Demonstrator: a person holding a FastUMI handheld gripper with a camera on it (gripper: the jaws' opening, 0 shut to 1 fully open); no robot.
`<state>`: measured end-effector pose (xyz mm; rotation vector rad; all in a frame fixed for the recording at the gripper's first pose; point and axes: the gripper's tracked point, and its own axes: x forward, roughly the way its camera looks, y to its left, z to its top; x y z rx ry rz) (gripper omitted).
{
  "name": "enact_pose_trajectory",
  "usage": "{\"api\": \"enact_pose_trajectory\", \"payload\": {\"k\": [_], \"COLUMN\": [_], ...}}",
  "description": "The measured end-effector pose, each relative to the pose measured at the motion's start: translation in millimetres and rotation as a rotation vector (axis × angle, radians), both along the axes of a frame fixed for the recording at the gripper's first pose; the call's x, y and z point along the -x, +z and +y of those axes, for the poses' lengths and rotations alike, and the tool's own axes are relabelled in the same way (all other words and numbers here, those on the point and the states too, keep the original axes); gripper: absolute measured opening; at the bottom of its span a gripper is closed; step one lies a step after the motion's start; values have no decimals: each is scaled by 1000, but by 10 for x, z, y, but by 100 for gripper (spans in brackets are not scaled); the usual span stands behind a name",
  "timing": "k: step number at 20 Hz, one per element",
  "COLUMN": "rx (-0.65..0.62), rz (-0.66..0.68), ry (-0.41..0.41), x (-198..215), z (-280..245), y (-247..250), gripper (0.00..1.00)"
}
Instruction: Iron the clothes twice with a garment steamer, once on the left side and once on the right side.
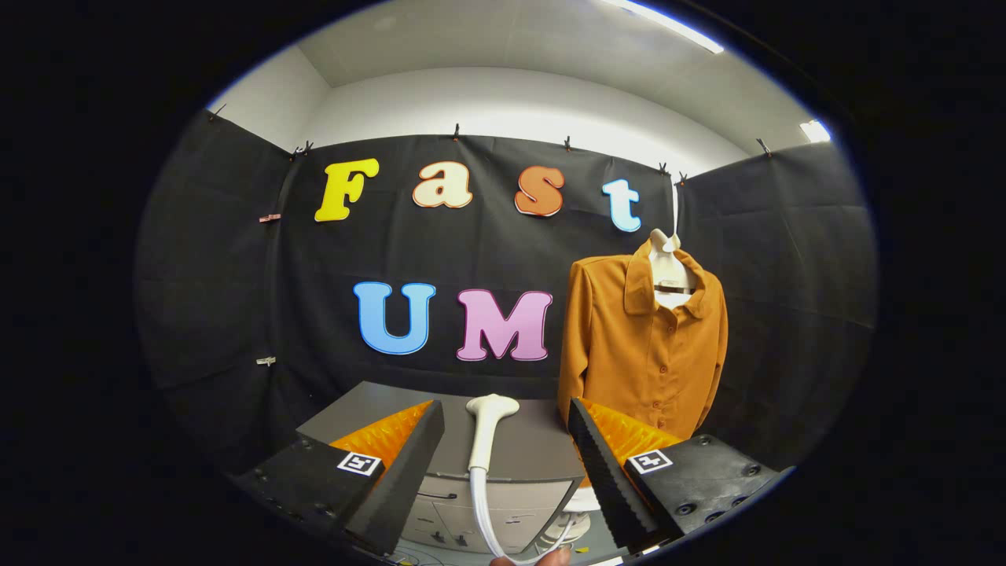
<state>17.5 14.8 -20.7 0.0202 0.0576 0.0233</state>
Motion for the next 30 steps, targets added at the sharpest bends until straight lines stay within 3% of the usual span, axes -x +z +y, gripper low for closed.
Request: {"api": "enact_pose_trajectory", "payload": {"k": [7,15,24,27,30], "rx": [-18,-16,10,50,12], "rz": [135,401,612,604,591], "ry": [15,63,25,-39,-35], "x": [-481,-1126,-1676,-1795,-1811], "z": [171,490,616,441,373], "y": [-437,-1402,-2412,-2496,-2495], "gripper": [98,98,99,86,38]}}
